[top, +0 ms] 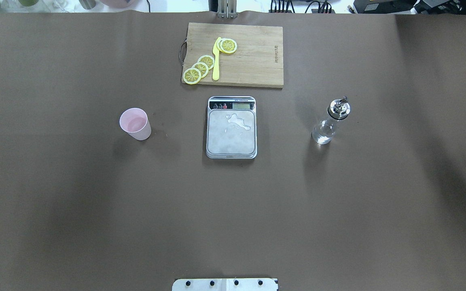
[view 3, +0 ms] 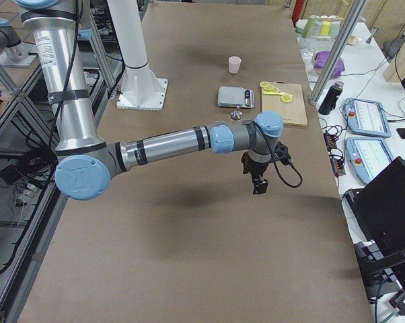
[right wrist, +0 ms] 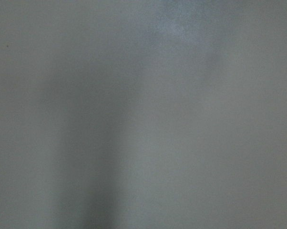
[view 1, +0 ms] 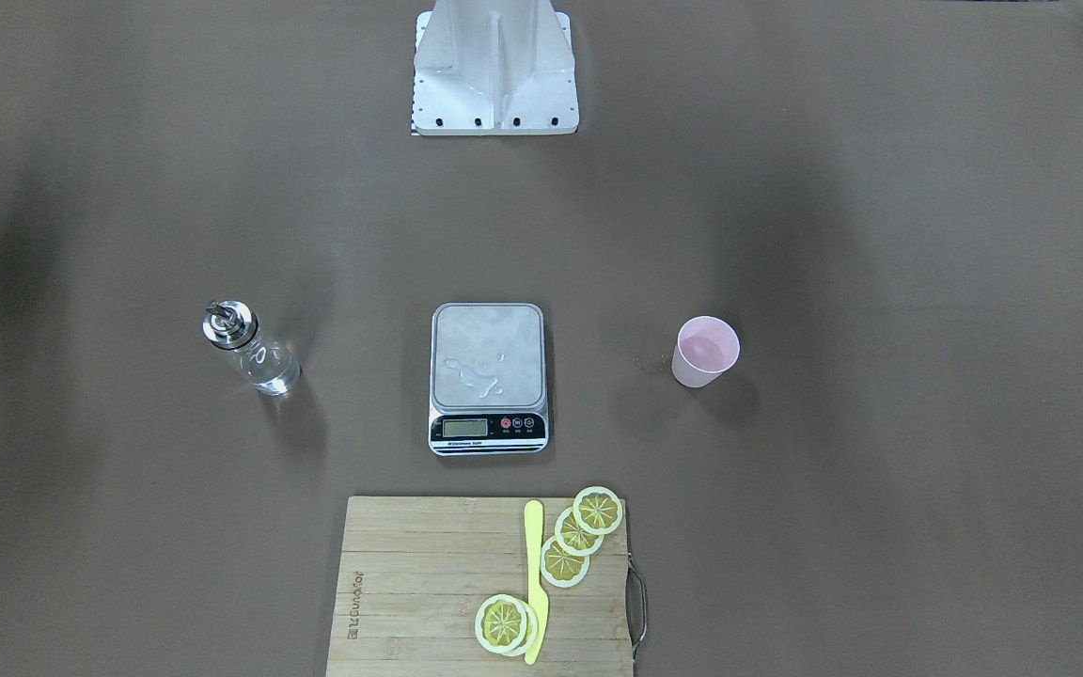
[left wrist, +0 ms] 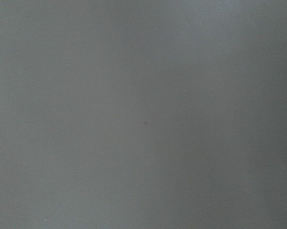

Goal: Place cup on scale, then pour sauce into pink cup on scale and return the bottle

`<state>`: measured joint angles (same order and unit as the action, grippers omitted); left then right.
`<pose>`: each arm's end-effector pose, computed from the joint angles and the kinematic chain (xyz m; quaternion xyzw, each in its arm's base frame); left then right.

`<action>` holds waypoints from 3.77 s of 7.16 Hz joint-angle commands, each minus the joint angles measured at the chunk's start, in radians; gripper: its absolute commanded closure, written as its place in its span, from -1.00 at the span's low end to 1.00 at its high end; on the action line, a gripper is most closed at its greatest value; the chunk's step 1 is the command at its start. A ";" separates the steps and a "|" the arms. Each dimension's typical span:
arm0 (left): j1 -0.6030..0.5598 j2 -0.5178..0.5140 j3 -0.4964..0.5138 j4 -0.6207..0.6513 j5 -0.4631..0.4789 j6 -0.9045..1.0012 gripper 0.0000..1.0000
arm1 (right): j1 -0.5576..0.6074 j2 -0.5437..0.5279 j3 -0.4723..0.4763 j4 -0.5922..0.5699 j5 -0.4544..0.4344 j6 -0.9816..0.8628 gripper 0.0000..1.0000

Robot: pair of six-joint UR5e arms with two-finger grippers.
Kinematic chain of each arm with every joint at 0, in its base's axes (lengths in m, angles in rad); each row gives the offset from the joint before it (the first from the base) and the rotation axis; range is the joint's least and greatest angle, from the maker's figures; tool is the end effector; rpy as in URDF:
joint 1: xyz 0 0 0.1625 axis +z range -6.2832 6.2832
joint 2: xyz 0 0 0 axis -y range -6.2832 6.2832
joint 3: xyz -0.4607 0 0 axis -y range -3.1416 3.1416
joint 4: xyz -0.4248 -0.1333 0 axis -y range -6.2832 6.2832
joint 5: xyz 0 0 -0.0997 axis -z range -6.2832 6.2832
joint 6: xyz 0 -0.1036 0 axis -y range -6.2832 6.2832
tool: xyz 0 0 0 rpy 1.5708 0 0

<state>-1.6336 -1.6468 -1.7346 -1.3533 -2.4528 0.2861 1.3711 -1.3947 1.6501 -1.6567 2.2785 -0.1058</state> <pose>-0.0877 -0.5443 0.5846 0.0840 0.4186 0.1055 0.8981 -0.0550 -0.6044 0.5695 0.0631 -0.3486 -0.1712 0.9193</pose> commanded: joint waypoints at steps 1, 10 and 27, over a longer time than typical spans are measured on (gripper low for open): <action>0.003 0.019 -0.016 -0.019 0.002 -0.013 -0.96 | -0.003 -0.001 0.000 0.000 0.007 0.000 -1.00; 0.546 -0.348 -0.060 -0.026 0.110 -0.897 -0.99 | -0.003 -0.012 0.037 0.002 0.012 0.012 -1.00; 0.788 -0.415 0.185 -0.428 0.155 -1.134 0.21 | -0.003 0.000 0.028 -0.035 0.036 0.012 -1.00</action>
<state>-0.8453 -2.0636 -1.5525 -1.7806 -2.2991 -0.8483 1.3683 -1.3944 1.6768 -1.6920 2.3149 -0.0936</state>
